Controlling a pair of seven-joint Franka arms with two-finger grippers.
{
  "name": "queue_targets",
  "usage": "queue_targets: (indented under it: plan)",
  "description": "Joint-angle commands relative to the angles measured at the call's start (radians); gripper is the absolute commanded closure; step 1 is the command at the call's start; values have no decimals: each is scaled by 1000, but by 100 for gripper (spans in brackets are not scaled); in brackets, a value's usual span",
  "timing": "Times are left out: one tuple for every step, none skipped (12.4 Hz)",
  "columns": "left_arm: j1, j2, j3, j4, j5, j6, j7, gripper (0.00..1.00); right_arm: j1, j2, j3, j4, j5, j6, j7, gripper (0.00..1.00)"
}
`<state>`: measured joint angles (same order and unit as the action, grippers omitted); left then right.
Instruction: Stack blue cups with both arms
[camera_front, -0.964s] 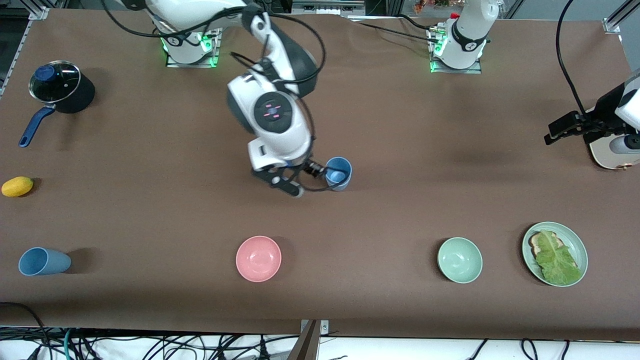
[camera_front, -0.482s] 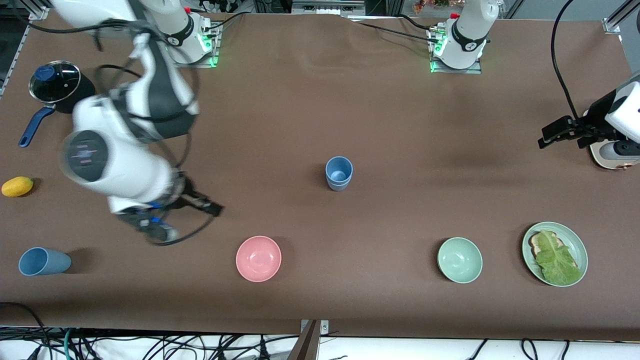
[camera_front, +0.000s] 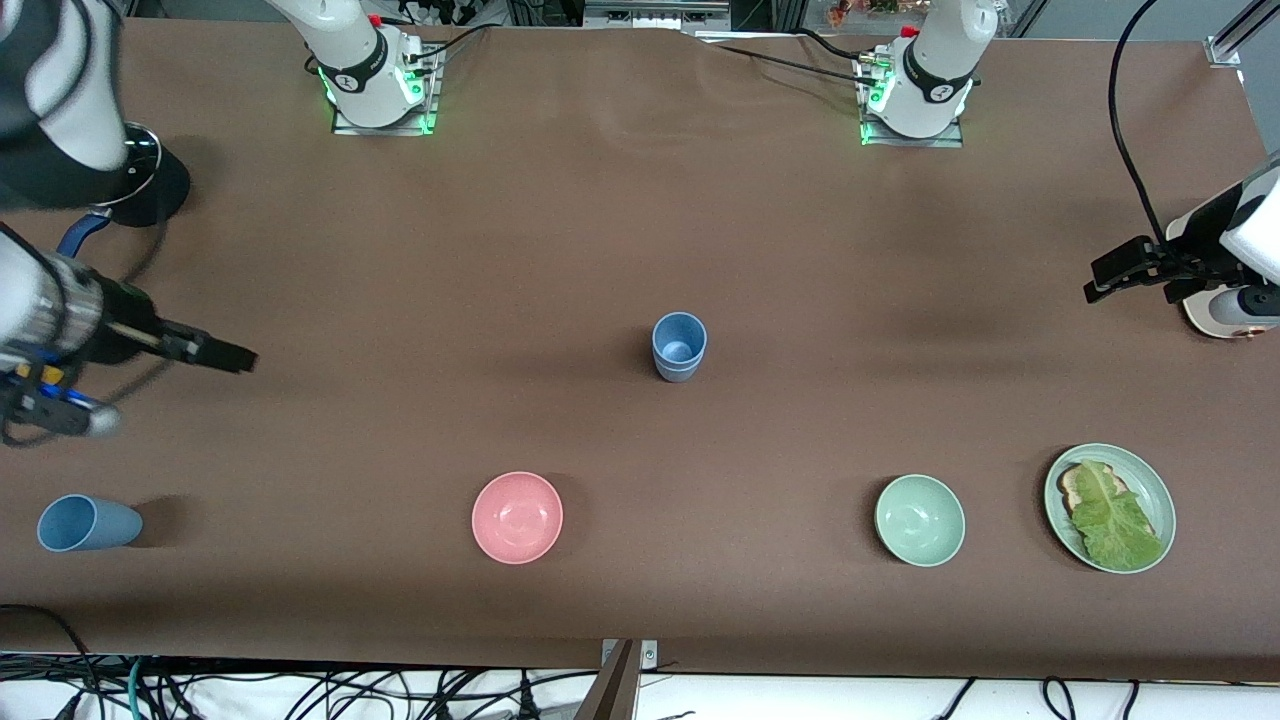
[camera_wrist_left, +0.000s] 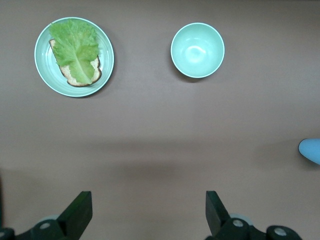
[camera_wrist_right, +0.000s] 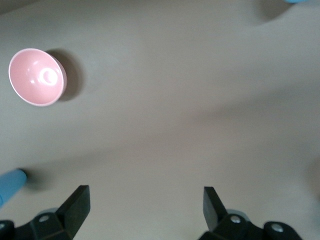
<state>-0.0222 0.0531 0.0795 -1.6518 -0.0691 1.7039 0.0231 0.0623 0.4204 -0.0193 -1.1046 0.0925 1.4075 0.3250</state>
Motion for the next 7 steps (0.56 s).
queue_targets:
  plan:
    - [-4, 31, 3, 55, 25, -41, 18, 0, -5, -193, -30, -232, 0, 13, -104, 0]
    - [-5, 33, 3, 55, 25, -41, 18, 0, -7, -242, -31, -300, -7, 24, -109, 0]
    - [-5, 37, 2, 58, 25, -41, 20, 0, -7, -282, -31, -357, -8, 36, -109, 0]
    - [-7, 43, 2, 64, 25, -41, 18, 0, -7, -311, -31, -407, -13, 59, -107, 0]
    - [-7, 45, 2, 64, 25, -41, 20, 0, -6, -327, -31, -429, -13, 68, -107, 0]
    - [-9, 45, 3, 64, 25, -41, 18, 0, -6, -321, -28, -422, -13, 64, -109, 0]
    - [-9, 45, 2, 64, 25, -41, 18, 0, -6, -318, -30, -416, -16, 64, -113, 0]
